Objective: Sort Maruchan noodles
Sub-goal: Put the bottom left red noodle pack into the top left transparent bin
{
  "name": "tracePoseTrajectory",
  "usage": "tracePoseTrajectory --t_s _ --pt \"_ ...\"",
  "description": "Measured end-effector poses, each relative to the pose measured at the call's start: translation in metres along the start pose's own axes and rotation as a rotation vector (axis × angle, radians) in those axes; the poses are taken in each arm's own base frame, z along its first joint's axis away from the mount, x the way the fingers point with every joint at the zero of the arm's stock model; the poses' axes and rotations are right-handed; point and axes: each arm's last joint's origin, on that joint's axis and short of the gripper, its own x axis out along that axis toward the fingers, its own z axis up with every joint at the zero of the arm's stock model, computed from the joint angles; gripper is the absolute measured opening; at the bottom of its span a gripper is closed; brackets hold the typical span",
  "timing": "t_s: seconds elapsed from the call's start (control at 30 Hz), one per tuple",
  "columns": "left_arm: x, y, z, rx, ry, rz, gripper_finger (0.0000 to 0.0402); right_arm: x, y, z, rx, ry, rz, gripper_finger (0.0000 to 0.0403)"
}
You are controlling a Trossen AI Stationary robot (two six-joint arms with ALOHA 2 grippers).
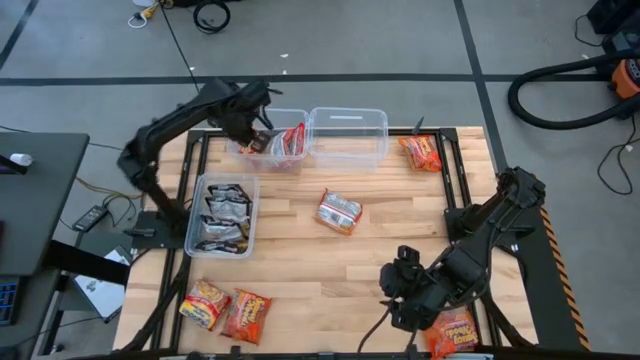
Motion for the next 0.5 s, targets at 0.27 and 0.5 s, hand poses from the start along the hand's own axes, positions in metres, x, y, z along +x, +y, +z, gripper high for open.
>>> tracePoseTrajectory --t_s 0.27,0.5 --pt "-0.091 -0.051 -0.103 0.196 -0.149 -0.382 0.0089 0.003 -0.007 0.009 -0.061 -0.047 -0.052 0.0284" --pt "-0.124 -0.091 -0.204 0.292 -0.086 -0.502 0.009 0.004 -0.009 0.012 -0.112 -0.047 -0.059 0.0284"
